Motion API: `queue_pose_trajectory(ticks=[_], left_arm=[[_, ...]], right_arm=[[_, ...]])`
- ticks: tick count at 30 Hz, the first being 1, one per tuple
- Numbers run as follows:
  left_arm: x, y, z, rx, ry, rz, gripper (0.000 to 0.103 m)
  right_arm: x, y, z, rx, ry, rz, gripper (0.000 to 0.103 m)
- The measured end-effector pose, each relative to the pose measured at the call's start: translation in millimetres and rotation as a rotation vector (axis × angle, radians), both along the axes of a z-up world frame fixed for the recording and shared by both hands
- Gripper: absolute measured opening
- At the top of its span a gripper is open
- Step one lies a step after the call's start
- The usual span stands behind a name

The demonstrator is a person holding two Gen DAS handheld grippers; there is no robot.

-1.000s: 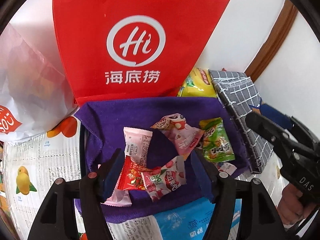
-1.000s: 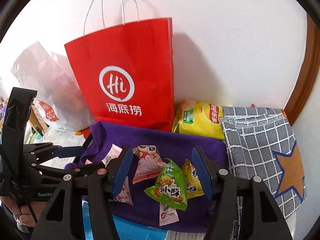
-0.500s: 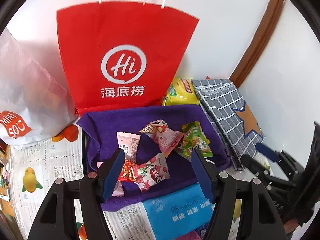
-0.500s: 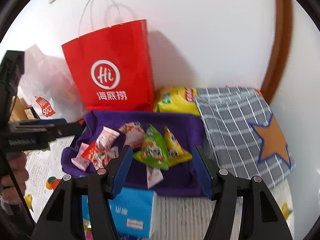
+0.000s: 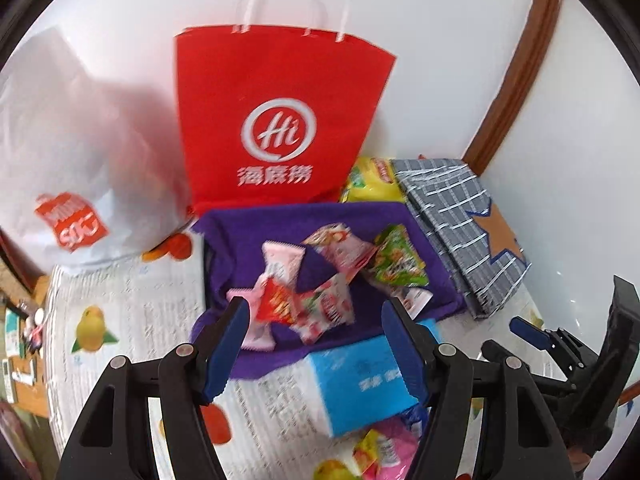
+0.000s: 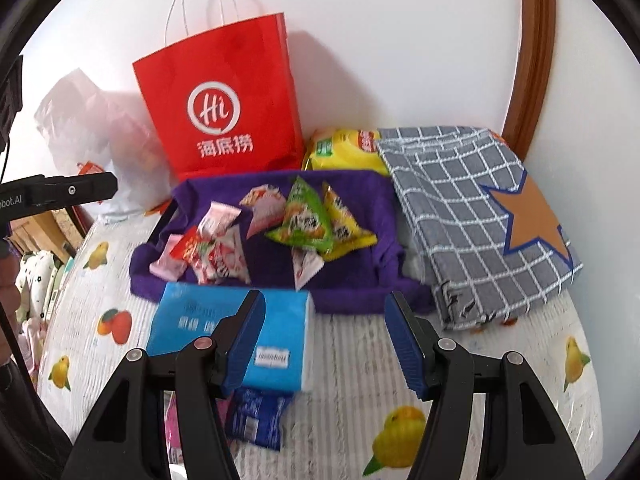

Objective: Organize snacks
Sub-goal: 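Withdraw both open tools back toward the remaining snacks, then grasp the blue snack packet with the right tool while the left grasps the magenta bag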

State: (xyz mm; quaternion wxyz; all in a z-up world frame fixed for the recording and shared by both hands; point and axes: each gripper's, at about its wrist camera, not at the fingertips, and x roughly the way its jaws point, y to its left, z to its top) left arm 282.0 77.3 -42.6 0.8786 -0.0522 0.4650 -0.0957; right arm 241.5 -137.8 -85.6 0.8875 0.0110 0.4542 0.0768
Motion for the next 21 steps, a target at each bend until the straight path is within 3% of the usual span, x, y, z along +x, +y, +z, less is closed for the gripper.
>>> queue_pose_trajectory(ticks=[7, 15, 21], left_arm=[[-23.4, 23.2, -18.0, 0.006, 0.052, 0.057, 0.066], [-52.1, 32.8, -38.0, 0.015, 0.094, 0.084, 0.066], [-73.3, 31.4, -51.3, 0.036, 0.128, 0.088, 0.066]], right_arm=[[-19.1, 11.7, -20.6, 0.036, 0.058, 0.038, 0.062], [-37.5, 27.8, -58.8, -0.023, 0.116, 0.084, 0.062], [-41.0, 33.1, -87.8, 0.011, 0.180, 0.102, 0.057]])
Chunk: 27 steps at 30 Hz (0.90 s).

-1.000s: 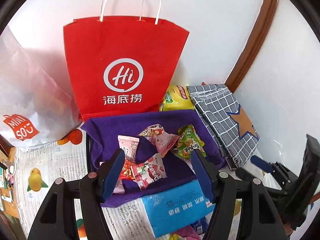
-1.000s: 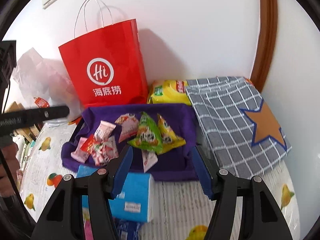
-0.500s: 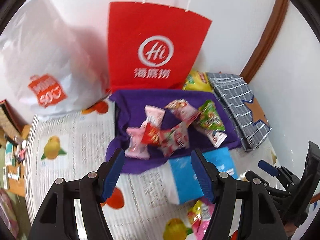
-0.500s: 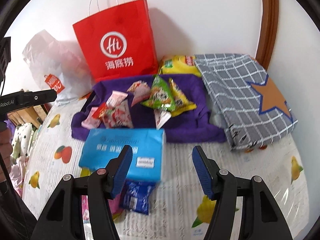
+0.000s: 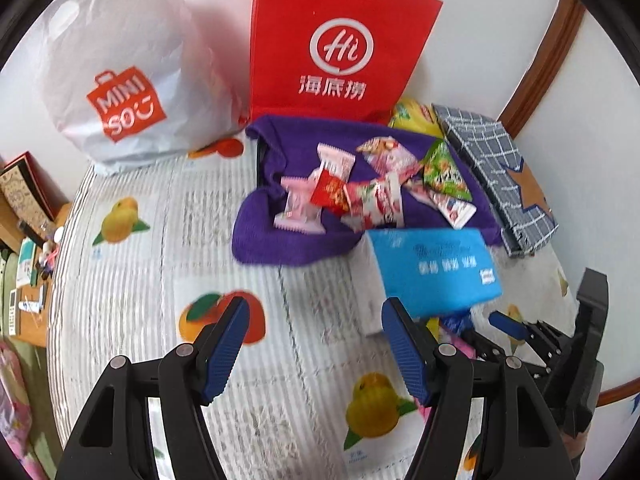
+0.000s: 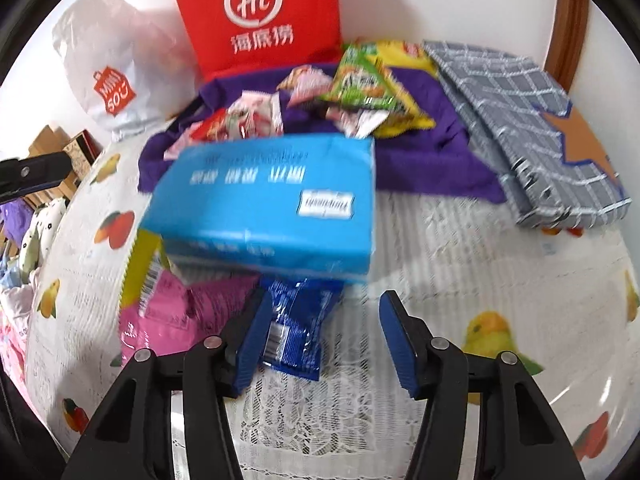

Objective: Organize snacks
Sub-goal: 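Grasp the blue snack packet with the right tool while the left grasps the magenta bag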

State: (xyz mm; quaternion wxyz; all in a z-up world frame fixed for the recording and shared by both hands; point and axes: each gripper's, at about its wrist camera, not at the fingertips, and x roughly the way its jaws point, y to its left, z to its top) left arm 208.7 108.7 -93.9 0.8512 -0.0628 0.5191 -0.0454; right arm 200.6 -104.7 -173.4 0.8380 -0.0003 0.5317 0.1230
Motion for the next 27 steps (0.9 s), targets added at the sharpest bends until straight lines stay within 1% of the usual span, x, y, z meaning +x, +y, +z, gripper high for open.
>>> queue_pose_trajectory(ticks=[4, 8, 11, 13, 15, 17, 18, 19, 21, 22, 24, 27], left_arm=[[-12.9, -2.5, -0.4, 0.007, 0.003, 0.003, 0.066], [-22.5, -5.6, 3.1, 0.017, 0.000, 0.002, 0.066], [-30.3, -9.7, 6.9, 0.023, -0.007, -0.001, 0.066], [-35.4, -11.9, 9.2, 0.022, -0.015, -0.002, 0.066], [-39.5, -12.6, 10.6, 0.014, -0.020, 0.004, 0.066], [-44.1, -13.8, 12.3, -0.001, -0.028, 0.006, 0.066], [-47.1, -15.0, 13.5, -0.010, -0.037, 0.003, 0.066], [-49.1, -17.0, 14.3, -0.015, -0.043, -0.003, 0.066], [-52.7, -23.2, 14.3, -0.021, -0.049, -0.021, 0.067], [-53.9, -28.6, 12.7, -0.027, -0.049, -0.036, 0.068], [-54.0, -37.7, 8.1, -0.033, -0.044, -0.056, 0.072], [-52.2, -54.1, -4.0, -0.046, -0.026, -0.082, 0.072]], right_arm=[[-2.3, 8.3, -11.2, -0.004, 0.024, 0.012, 0.057], [-3.0, 14.0, -17.8, -0.006, 0.017, 0.024, 0.057], [-4.7, 16.5, -19.7, -0.005, 0.000, 0.025, 0.060], [-6.4, 21.1, -21.4, -0.029, -0.016, 0.051, 0.064], [-7.9, 24.7, -22.1, -0.051, -0.033, 0.070, 0.065], [-9.8, 26.7, -20.9, -0.041, -0.045, 0.094, 0.052], [-11.2, 26.1, -19.5, -0.037, -0.046, 0.102, 0.043], [-12.1, 24.7, -18.1, -0.032, -0.044, 0.100, 0.040], [-15.6, 17.0, -13.7, -0.004, -0.045, 0.088, 0.035], [-18.1, 12.5, -11.0, 0.005, -0.048, 0.084, 0.033], [-24.5, 3.4, -5.5, 0.008, -0.062, 0.074, 0.030], [-34.2, -13.7, 1.2, 0.014, -0.077, 0.057, 0.028]])
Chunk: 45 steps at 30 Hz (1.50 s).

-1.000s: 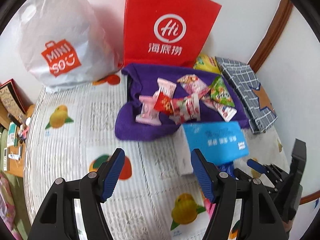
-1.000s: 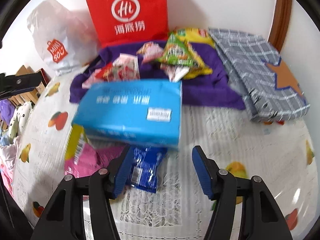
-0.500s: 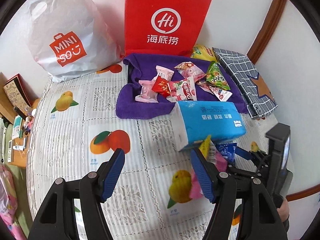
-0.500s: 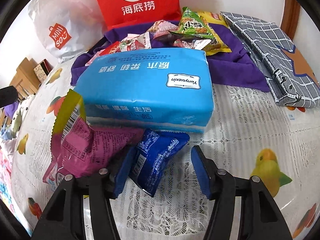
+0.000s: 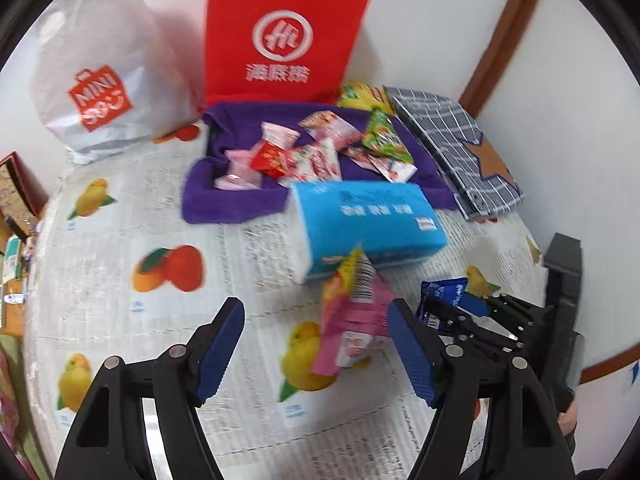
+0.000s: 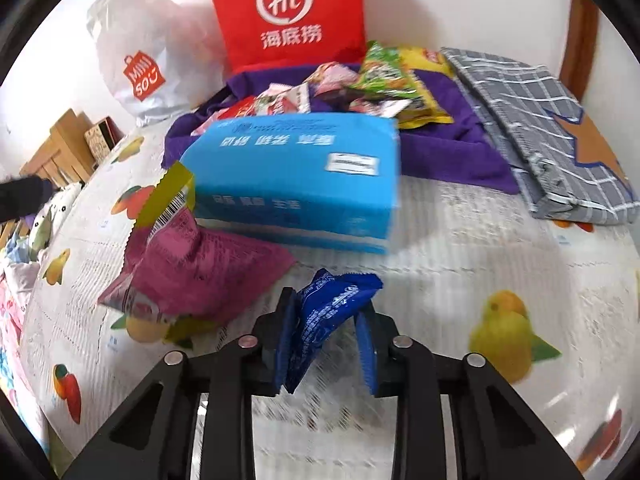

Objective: Organize snacks
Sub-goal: 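Grasp the blue snack packet with the right tool while the left grasps the magenta bag, then carry both held snacks up toward the purple towel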

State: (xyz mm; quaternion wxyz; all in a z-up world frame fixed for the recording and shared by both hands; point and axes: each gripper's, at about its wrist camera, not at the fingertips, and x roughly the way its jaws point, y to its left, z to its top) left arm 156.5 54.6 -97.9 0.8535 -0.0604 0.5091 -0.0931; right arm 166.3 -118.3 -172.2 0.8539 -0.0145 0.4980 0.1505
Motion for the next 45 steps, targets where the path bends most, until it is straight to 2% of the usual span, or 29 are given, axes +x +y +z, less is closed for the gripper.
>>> queue_pose_trajectory(ticks=[5, 9, 13, 15, 16, 17, 19, 24, 28, 29, 31, 32, 34, 36, 40, 45], left_arm=[[5.3, -27.1, -23.1, 0.001, 0.027, -0.043, 0.075], [12.6, -48.4, -40.7, 0.058, 0.051, -0.065, 0.075], [22.7, -62.3, -57.4, 0.129, 0.086, -0.060, 0.075], [25.9, -64.3, -63.5, 0.137, 0.100, -0.055, 0.075], [27.3, -63.8, -66.5, 0.132, 0.109, -0.050, 0.073], [27.9, -62.5, -68.6, 0.125, 0.115, -0.047, 0.067], [26.5, -59.1, -69.3, 0.094, 0.112, -0.050, 0.063], [18.5, -54.8, -60.4, 0.128, 0.075, -0.055, 0.061], [13.9, -40.8, -48.9, 0.107, 0.058, -0.025, 0.061], [14.6, -39.0, -47.0, 0.103, 0.055, -0.020, 0.061], [13.7, -32.5, -41.1, 0.088, 0.044, -0.007, 0.061], [13.7, -30.5, -38.8, 0.082, 0.039, -0.003, 0.061], [12.4, -25.8, -33.2, 0.066, 0.027, 0.004, 0.061], [12.2, -23.0, -29.4, 0.055, 0.020, 0.009, 0.061], [15.0, -15.0, -21.1, 0.022, 0.006, 0.019, 0.061], [23.2, -6.5, -8.4, -0.014, -0.011, 0.028, 0.061]], right_arm=[[-17.1, -27.0, 3.0, -0.010, -0.008, -0.011, 0.028], [-23.8, -46.5, 3.2, 0.001, -0.002, -0.023, 0.031], [-30.6, -65.6, 10.7, 0.011, -0.002, -0.046, 0.047], [-32.9, -67.6, 12.9, 0.033, -0.007, -0.041, 0.057], [-34.2, -67.6, 12.7, 0.038, -0.006, -0.039, 0.064], [-34.7, -66.0, 10.7, 0.035, -0.005, -0.038, 0.065], [-33.4, -62.1, 5.2, 0.030, 0.003, -0.043, 0.065], [-19.6, -56.3, -14.3, 0.078, 0.048, -0.107, 0.065], [-9.5, -49.7, -19.7, 0.086, 0.035, -0.142, 0.065], [-7.4, -45.5, -20.9, 0.066, 0.032, -0.144, 0.063], [-4.6, -32.8, -22.0, -0.050, 0.025, -0.130, 0.046], [-4.6, -28.0, -21.5, -0.090, 0.024, -0.113, 0.045], [-5.3, -26.4, -18.7, -0.098, 0.023, -0.100, 0.040], [-4.9, -30.5, -13.8, -0.072, 0.028, -0.100, 0.039], [-2.8, -37.7, 10.1, -0.032, -0.017, -0.117, 0.039], [5.5, -33.0, 40.6, 0.001, -0.051, -0.086, 0.039]])
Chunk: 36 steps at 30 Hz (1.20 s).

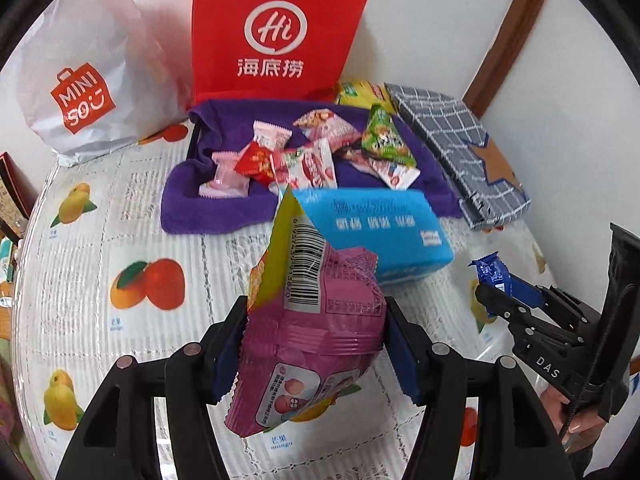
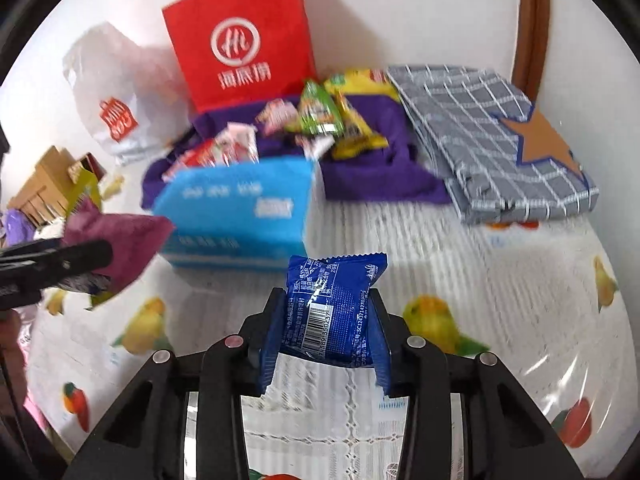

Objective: Organize snacks
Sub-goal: 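Carry both held snacks up toward the purple towel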

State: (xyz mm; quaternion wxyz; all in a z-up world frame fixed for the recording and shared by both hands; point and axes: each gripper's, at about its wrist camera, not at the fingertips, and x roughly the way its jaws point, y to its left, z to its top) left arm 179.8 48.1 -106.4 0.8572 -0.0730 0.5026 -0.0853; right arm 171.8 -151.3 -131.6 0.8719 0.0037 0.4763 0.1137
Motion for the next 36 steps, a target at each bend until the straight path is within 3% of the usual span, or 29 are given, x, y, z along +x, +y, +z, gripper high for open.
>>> queue_pose_trajectory(ticks=[13, 28, 36], left_arm=[[42.0, 20.4, 45.4, 0.035, -0.086, 0.049, 0.061], [104.3, 28.0, 76.3, 0.056, -0.140, 0.096, 0.061], [134.5, 27.0, 68.5, 0.049, -0.133, 0.101, 0.061]], right_arm=[[64.8, 21.5, 63.2, 0.000, -0.140, 0.066, 0.040], [149.7, 26.6, 89.5, 0.029, -0.172, 0.066, 0.040], [184.3, 27.9, 87.5, 0.072, -0.180, 0.058, 0.040]])
